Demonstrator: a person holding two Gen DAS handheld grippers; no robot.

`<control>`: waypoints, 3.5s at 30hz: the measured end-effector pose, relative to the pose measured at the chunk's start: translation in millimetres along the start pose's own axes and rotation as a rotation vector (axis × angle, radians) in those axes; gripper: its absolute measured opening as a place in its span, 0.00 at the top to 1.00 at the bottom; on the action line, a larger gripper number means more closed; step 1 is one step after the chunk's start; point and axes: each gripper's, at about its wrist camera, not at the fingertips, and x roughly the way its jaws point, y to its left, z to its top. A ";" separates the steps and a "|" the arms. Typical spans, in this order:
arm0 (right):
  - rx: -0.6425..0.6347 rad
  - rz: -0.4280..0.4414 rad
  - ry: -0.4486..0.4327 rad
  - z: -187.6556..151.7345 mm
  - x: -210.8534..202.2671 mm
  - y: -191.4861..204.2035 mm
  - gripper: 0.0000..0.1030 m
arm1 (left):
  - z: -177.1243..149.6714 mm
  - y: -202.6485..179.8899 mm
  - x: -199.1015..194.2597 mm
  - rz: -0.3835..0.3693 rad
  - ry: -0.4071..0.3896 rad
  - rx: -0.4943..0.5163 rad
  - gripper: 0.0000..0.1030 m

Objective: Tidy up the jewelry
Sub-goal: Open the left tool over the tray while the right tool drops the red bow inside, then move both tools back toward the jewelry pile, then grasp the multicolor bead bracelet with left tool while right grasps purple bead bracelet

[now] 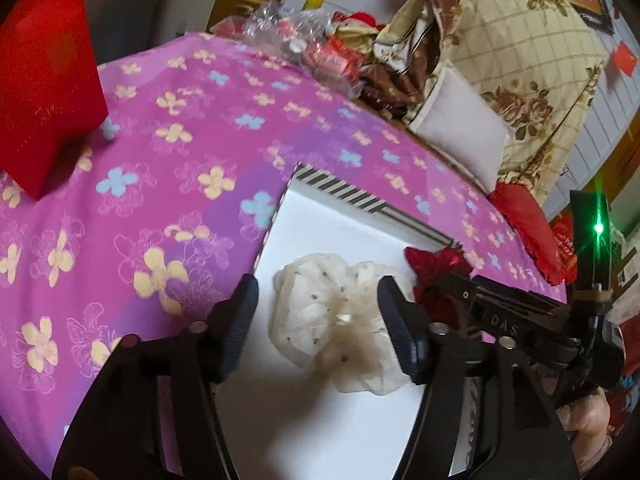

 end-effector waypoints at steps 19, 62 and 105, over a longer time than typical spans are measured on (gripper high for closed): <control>-0.006 0.032 0.128 -177.1 -65.3 4.3 0.57 | -7.4 20.6 -33.1 0.018 -0.007 -0.085 0.38; 0.420 0.088 -0.155 -334.9 -156.3 -222.0 0.57 | -143.3 -258.3 25.7 -0.101 0.289 0.427 0.39; 0.434 0.124 -0.195 -349.4 -145.6 -240.6 0.53 | -231.8 -215.8 -10.7 -0.057 0.356 0.577 0.92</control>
